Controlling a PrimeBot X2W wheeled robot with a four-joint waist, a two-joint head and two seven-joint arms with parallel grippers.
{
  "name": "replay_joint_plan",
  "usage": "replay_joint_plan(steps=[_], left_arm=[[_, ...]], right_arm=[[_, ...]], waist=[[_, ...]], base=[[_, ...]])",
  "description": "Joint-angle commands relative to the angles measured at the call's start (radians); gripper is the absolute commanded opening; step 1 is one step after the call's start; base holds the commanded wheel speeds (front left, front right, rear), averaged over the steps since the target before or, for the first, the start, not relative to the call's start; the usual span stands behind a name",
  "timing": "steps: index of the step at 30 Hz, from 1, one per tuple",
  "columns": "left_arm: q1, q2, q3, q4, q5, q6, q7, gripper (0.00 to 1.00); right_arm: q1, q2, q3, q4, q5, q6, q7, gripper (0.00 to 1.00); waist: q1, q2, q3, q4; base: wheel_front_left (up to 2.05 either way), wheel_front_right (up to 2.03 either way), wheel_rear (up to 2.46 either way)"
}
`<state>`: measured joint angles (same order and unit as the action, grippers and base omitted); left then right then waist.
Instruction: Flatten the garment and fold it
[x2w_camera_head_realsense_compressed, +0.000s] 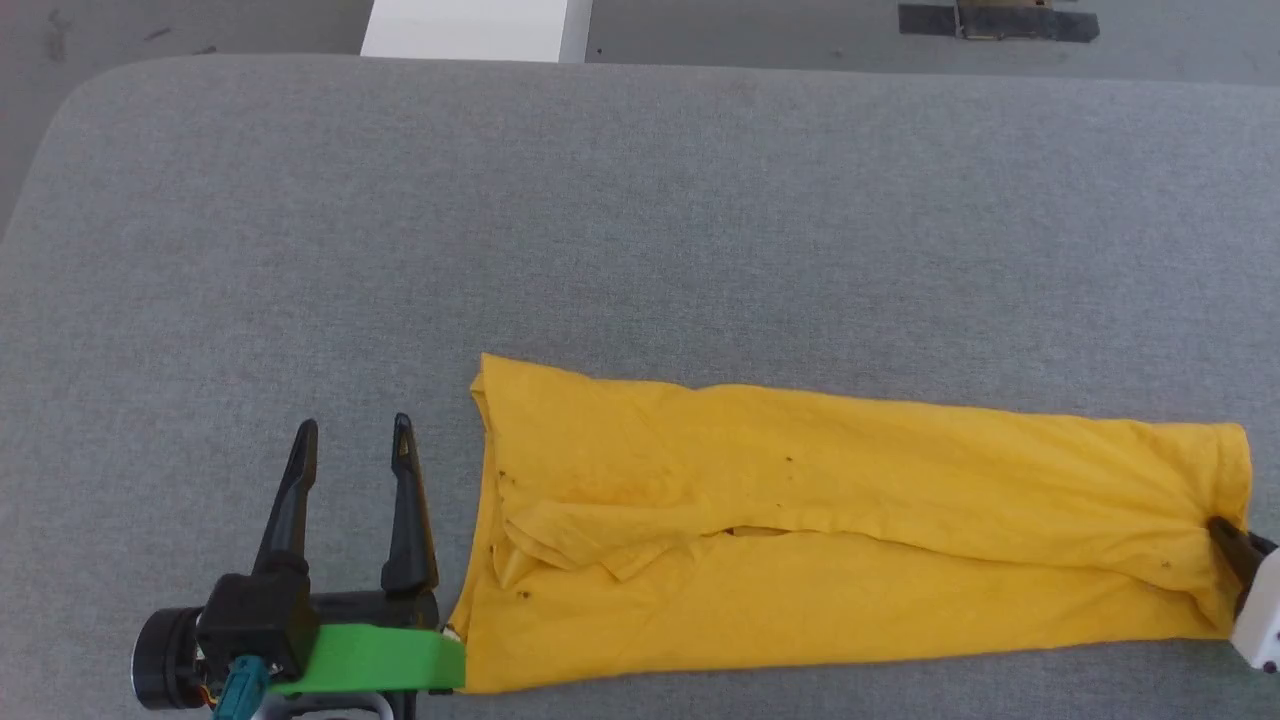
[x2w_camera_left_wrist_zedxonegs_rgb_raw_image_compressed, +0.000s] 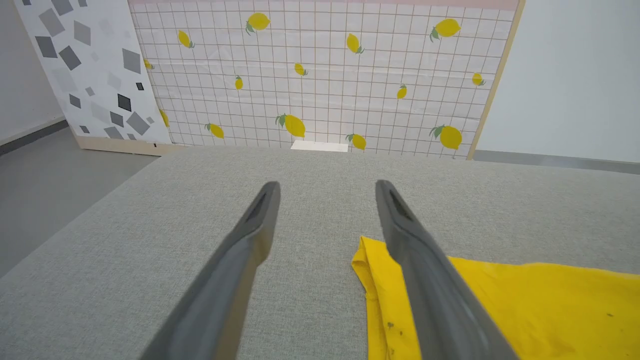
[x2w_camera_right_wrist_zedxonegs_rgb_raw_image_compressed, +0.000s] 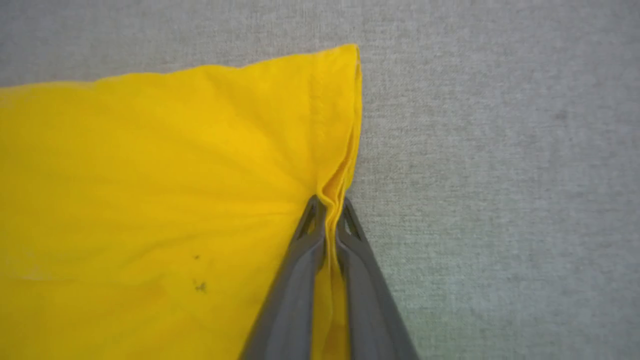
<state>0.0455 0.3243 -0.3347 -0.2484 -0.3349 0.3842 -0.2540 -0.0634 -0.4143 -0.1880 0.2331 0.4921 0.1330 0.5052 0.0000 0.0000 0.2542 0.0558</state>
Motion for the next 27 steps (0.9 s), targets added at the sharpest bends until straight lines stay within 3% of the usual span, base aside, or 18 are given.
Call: replay_joint_plan(steps=[1, 11, 14, 18, 27], left_arm=[[0.017, -0.003, 0.004, 0.003, 0.005, -0.007, -0.008, 1.0], [0.042, -0.004, -0.009, 0.019, -0.013, -0.022, -0.007, 1.0], [0.049, -0.005, -0.015, 0.023, -0.02, -0.026, -0.006, 1.0], [0.055, -0.014, -0.021, 0.034, -0.033, -0.031, -0.006, 1.0], [0.06, -0.03, -0.014, 0.048, -0.054, -0.044, -0.007, 1.0]], right_arm=[[-0.006, -0.004, -0.019, 0.017, -0.014, -0.002, -0.007, 0.0], [0.005, -0.111, -0.19, 0.058, -0.109, -0.002, 0.008, 0.0], [0.011, -0.127, -0.2, 0.039, -0.117, -0.002, 0.02, 0.0], [0.016, -0.106, -0.146, -0.042, -0.077, -0.002, 0.066, 0.0], [0.004, 0.026, 0.082, -0.335, 0.041, -0.002, 0.251, 0.0]], waist=[[0.0, 0.0, -0.013, -0.007], [0.0, 0.0, -0.061, -0.019], [0.0, 0.0, -0.071, -0.022], [0.0, 0.0, -0.09, -0.025], [0.0, 0.0, -0.113, -0.001]], base=[[0.0, 0.0, 0.0], [0.0, 0.0, 0.0], [0.0, 0.0, 0.0], [0.0, 0.0, 0.0], [0.0, 0.0, 0.0]])
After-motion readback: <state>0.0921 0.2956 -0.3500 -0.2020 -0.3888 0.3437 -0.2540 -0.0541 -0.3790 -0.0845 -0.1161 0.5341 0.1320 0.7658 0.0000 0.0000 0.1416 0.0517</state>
